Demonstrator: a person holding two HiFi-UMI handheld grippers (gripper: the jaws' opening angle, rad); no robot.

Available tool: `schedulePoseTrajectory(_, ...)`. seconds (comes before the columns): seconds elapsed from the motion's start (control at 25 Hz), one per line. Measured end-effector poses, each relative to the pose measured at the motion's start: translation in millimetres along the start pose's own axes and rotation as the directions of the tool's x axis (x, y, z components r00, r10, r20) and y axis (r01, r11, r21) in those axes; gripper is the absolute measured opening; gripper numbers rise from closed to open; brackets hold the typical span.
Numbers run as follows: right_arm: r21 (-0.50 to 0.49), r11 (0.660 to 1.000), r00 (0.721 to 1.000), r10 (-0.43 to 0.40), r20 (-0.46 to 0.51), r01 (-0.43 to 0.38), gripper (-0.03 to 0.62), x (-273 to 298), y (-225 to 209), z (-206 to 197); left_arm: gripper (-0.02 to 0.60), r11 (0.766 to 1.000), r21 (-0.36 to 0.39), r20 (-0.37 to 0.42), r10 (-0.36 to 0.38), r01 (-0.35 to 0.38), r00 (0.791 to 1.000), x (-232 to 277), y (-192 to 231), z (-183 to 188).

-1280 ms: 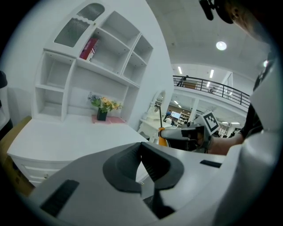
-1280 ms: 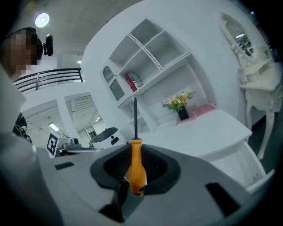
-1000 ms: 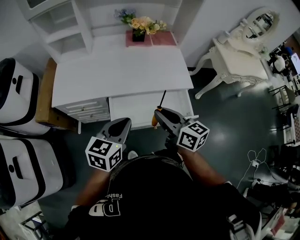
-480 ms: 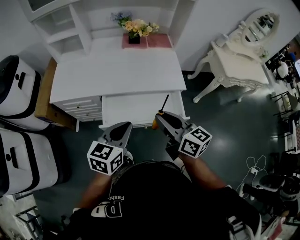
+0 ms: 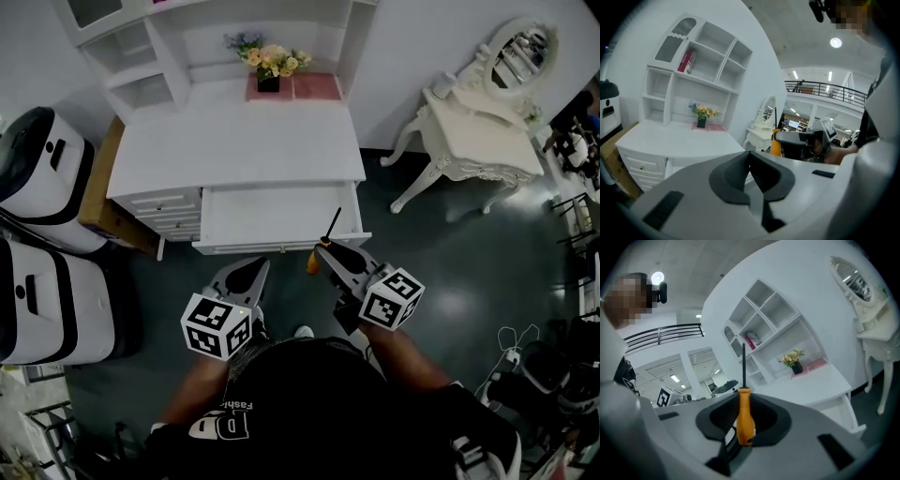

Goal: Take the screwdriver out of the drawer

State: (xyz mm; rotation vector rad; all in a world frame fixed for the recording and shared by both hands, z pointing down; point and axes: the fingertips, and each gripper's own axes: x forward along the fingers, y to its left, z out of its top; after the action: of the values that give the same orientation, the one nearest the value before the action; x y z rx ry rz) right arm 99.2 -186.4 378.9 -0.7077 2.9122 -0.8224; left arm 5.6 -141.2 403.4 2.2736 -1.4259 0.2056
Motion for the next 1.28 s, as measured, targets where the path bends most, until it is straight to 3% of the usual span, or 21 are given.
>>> schedulePoseTrajectory(0.4, 0.027, 0.999, 1.000, 0.026, 0.013, -0.026, 0.078, -31.9, 4.6, -16.3, 0.014, 0.998, -0.017, -0.018, 0.052, -0.052, 0.999, -19.6, -20.4, -27.9)
schedulePoseTrajectory(0.8, 0.026, 0.999, 0.999, -0.023, 0.036, 0.022, 0.078, -21.6, 17.8, -15.6, 0.014, 0.999, 0.042, -0.022, -0.020, 0.021, 1.000, -19.0, -9.6, -4.9)
schedulePoseTrajectory(1.28, 0.017, 0.999, 0.998, -0.031, 0.059, 0.030, 0.078, 2.3, 35.0, -13.6, 0.014, 0.998, 0.045, -0.022, -0.046, 0.047, 0.999, -30.9, 12.6, 0.4)
